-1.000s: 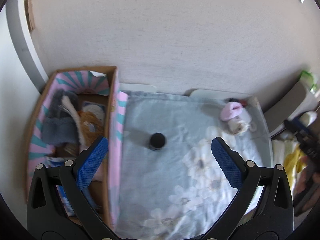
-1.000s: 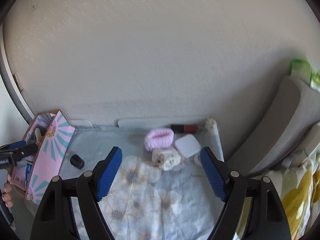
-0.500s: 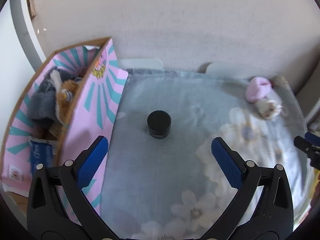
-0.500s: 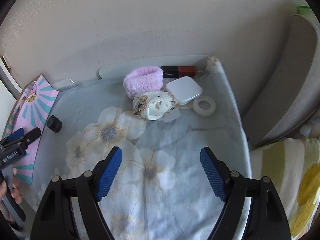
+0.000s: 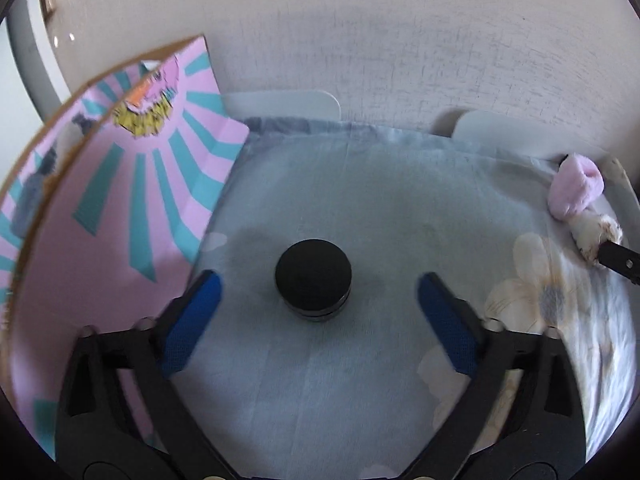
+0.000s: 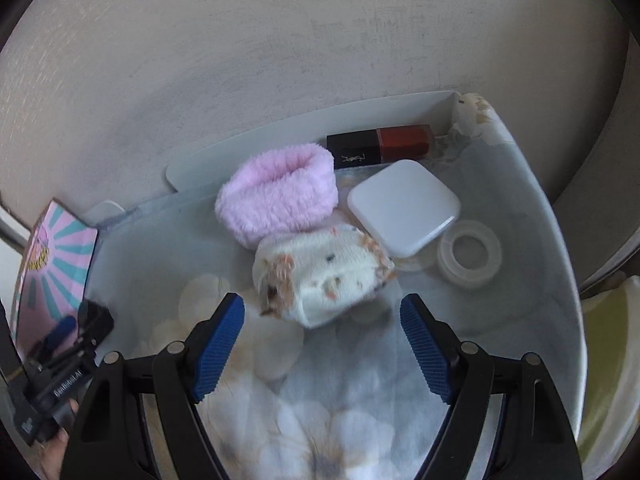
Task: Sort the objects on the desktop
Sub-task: 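Grasp the black round cap with left gripper while right grasps cream plush, then carry the black cap and cream plush over the cardboard box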
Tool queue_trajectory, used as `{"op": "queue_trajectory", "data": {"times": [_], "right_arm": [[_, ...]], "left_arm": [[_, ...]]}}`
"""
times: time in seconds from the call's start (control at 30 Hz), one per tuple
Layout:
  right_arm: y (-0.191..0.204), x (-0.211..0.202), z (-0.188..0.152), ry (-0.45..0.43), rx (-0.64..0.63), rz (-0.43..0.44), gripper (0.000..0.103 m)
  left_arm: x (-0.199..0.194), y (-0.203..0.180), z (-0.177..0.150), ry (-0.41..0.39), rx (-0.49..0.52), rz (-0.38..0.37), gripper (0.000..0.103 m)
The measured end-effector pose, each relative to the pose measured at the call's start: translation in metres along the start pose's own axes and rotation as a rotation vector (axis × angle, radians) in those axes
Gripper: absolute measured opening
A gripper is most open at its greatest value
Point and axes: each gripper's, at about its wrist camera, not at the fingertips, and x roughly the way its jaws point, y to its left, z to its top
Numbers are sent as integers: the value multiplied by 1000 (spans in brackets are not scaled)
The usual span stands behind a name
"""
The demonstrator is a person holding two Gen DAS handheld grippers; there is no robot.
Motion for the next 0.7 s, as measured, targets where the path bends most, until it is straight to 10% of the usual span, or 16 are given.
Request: {"op": "queue_trajectory", "data": {"times": [0.27, 0.7], "right_arm": [[-3, 4, 6, 2, 63, 5, 47], [0, -39, -15, -30, 61, 16, 38]], "left_arm": [[5, 5, -4, 14, -4, -58, 32], [-31, 1, 5, 37, 45, -157, 32]]}}
